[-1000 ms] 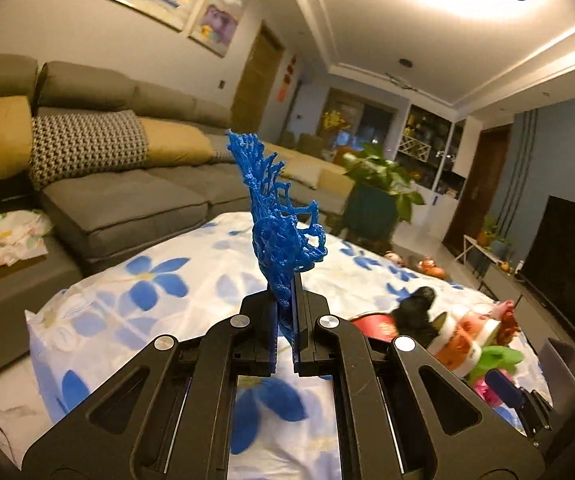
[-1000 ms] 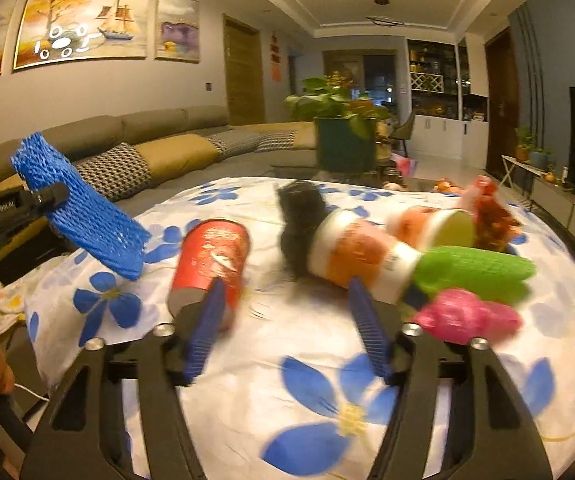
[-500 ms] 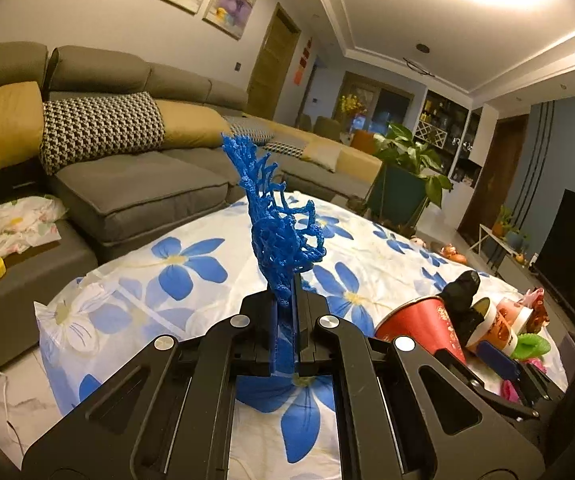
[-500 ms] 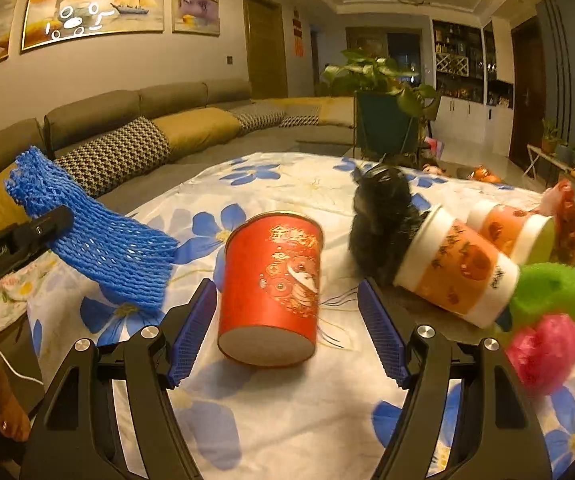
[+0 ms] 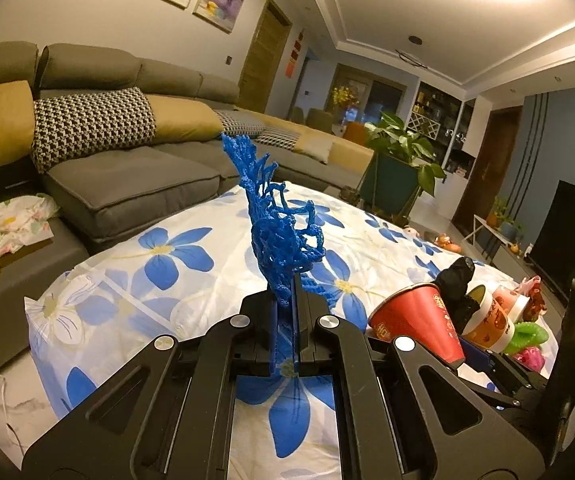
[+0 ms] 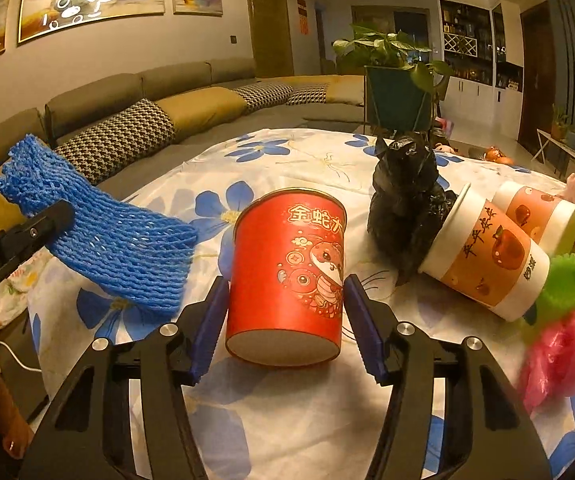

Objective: Collect trash
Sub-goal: 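Grasp the blue mesh net with the left tool while the right tool grasps the red printed paper cup, then carry the blue net and red printed cup over the grey bin, then open the left tool over the bin while the right tool releases the red cup, then move both open tools back over the remaining trash on the table, then grasp the pink plastic bag with the left tool while the right tool grasps the green foam net, then carry the pink bag and green foam net over the grey bin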

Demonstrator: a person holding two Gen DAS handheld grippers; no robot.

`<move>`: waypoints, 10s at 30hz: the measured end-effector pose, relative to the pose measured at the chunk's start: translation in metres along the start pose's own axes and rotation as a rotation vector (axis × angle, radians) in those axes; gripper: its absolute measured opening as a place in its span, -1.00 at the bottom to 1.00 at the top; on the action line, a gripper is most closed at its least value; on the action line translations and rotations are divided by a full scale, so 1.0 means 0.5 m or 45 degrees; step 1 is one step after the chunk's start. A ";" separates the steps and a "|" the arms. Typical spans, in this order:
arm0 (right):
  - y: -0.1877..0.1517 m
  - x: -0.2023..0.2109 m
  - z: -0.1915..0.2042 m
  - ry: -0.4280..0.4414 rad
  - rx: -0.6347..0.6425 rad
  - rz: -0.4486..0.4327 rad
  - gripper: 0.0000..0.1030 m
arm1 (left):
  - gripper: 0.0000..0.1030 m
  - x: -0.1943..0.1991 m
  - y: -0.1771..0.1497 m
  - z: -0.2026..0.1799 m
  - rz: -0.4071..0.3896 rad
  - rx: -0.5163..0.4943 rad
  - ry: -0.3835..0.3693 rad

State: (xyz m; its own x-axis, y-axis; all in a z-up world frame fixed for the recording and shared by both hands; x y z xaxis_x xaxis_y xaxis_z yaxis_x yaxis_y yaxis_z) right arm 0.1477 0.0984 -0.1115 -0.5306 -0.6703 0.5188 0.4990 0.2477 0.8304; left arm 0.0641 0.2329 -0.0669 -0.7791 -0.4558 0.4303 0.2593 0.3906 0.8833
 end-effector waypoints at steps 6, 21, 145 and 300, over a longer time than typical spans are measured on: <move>-0.003 0.033 -0.004 -0.021 0.007 -0.054 0.09 | -0.91 0.016 0.000 -0.012 -0.009 -0.018 -0.008; -0.009 0.189 -0.025 -0.110 0.033 -0.236 0.09 | -0.91 0.091 0.004 -0.084 -0.061 -0.095 -0.124; -0.154 0.680 -0.585 -1.125 -0.339 -0.638 0.54 | 0.63 0.135 -0.198 -0.788 0.066 -0.543 -0.795; -0.079 0.549 -0.344 -0.636 -0.203 -0.424 -0.77 | -0.79 0.170 -0.093 -0.501 -0.017 -0.467 -0.663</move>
State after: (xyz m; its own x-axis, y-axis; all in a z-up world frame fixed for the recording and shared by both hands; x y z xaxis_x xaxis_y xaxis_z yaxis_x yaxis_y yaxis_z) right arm 0.1000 -0.2156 -0.0369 -0.9126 -0.2760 0.3017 0.3275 -0.0517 0.9434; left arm 0.1291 -0.0245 -0.0250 -0.9352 0.0259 0.3533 0.3541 0.0458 0.9341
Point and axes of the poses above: each gripper's, at about its wrist camera, not at the fingertips, and x roughly against the way its jaws point, z to its left, y to its top, the point moved 2 cm from there along -x, roughly the way its jaws point, and after that the axes turned 13 degrees about y, right-handed, at the moved point
